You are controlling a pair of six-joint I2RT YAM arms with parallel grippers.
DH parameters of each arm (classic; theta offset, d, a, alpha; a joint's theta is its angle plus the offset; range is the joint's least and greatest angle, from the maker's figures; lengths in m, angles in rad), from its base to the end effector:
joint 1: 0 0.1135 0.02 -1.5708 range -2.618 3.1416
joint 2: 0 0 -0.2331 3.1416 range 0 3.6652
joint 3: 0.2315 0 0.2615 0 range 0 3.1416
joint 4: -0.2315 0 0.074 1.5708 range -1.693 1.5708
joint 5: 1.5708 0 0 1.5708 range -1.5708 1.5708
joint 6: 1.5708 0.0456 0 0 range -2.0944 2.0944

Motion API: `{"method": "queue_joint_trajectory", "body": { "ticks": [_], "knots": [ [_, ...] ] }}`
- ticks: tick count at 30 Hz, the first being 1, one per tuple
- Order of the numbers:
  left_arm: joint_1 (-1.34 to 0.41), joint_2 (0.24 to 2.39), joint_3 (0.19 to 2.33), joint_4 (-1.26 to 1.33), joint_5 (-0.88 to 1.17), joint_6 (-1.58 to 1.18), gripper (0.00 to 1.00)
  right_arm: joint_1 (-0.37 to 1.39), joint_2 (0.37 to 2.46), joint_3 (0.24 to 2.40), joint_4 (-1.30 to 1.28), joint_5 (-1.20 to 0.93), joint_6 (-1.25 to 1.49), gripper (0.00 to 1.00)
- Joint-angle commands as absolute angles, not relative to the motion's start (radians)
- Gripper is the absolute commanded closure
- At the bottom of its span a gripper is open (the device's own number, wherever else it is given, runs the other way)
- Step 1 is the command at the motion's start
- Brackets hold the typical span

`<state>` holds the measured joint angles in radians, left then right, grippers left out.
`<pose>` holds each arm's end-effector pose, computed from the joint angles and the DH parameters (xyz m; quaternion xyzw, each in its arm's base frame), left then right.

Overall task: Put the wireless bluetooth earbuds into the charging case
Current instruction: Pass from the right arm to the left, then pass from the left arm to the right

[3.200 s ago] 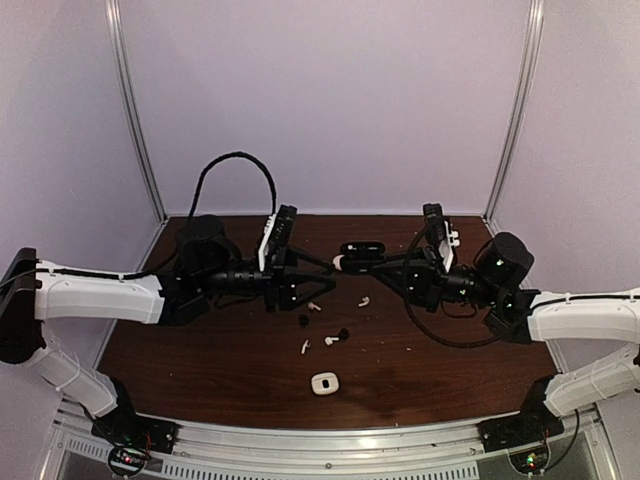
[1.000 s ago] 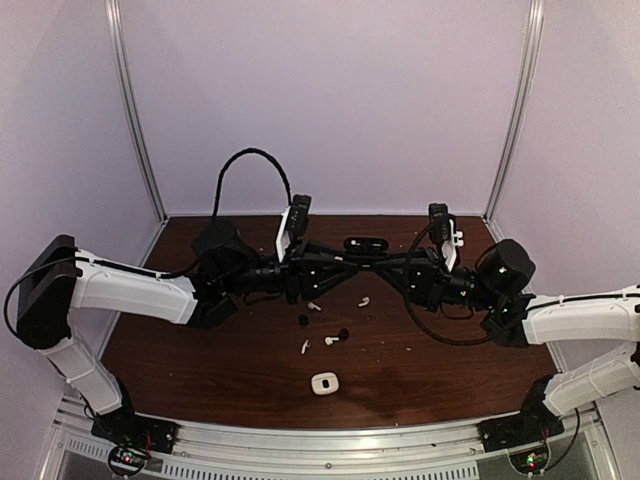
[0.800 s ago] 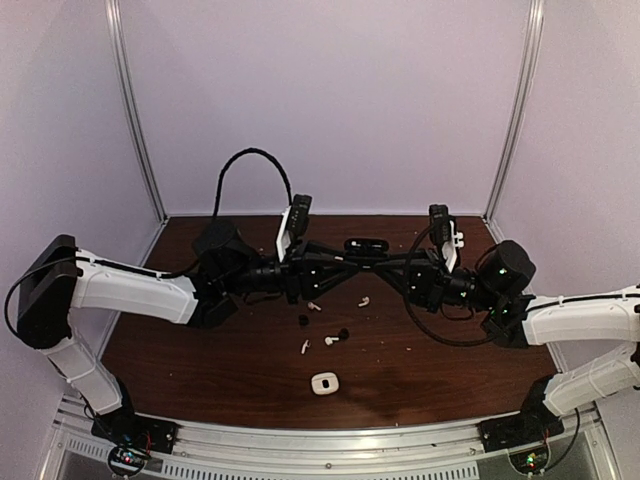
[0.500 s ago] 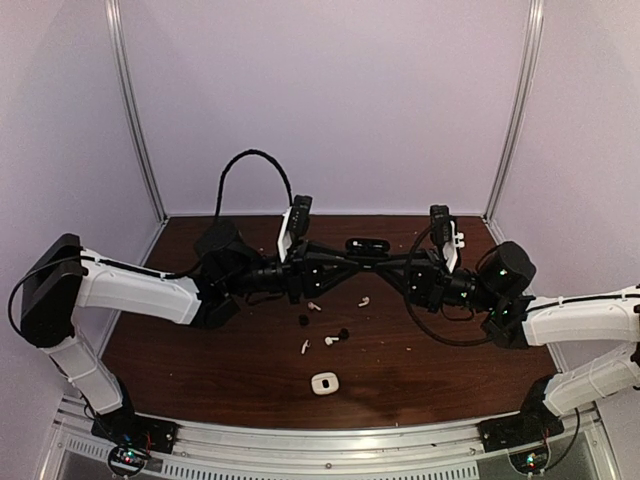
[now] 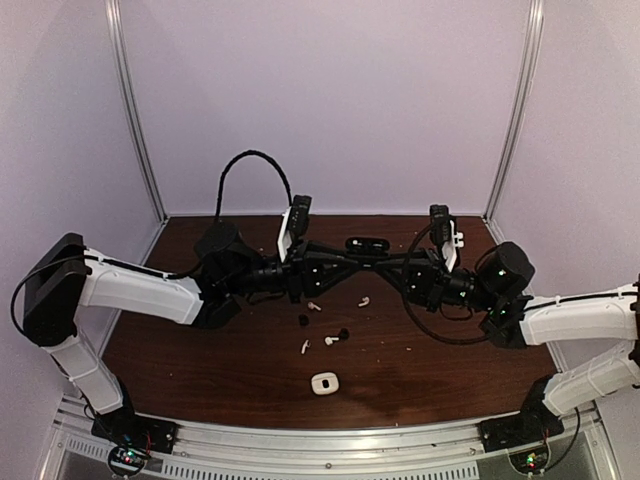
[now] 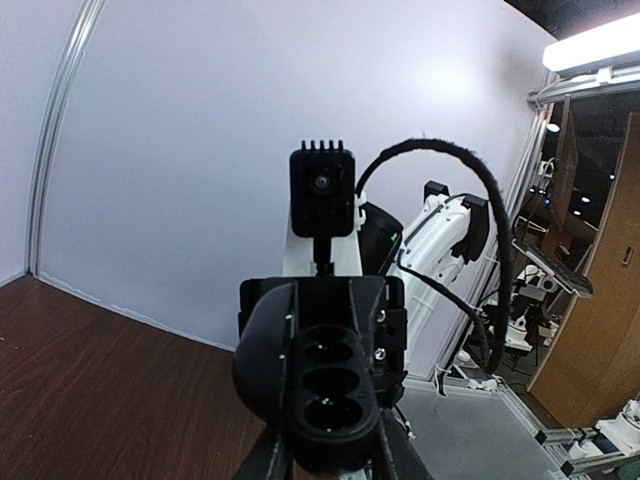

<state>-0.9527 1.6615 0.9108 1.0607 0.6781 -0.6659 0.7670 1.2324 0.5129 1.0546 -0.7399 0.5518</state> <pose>0.1925 -0.3201 0.2493 0.3454 0.5118 -0.6867 0.3837 0.1769 0.2132 0.2462 -0.3510 0.5053 0.6311 0.4723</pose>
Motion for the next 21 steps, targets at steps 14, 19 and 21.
{"method": "queue_joint_trajectory", "body": {
  "ticks": [14, 19, 21],
  "knots": [
    [-0.975, 1.688, 0.942, 1.162, 0.709, -0.683, 0.88, 0.764, 1.272, 0.526, 1.100, -0.767, 0.587, 0.67],
    [-0.976, 1.687, 0.942, 1.157, 0.697, -0.680, 0.89, 0.764, 1.269, 0.527, 1.096, -0.762, 0.586, 0.70],
    [-0.975, 1.689, 0.942, 1.156, 0.695, -0.678, 0.89, 0.763, 1.270, 0.528, 1.098, -0.762, 0.588, 0.73]
  ]
}}
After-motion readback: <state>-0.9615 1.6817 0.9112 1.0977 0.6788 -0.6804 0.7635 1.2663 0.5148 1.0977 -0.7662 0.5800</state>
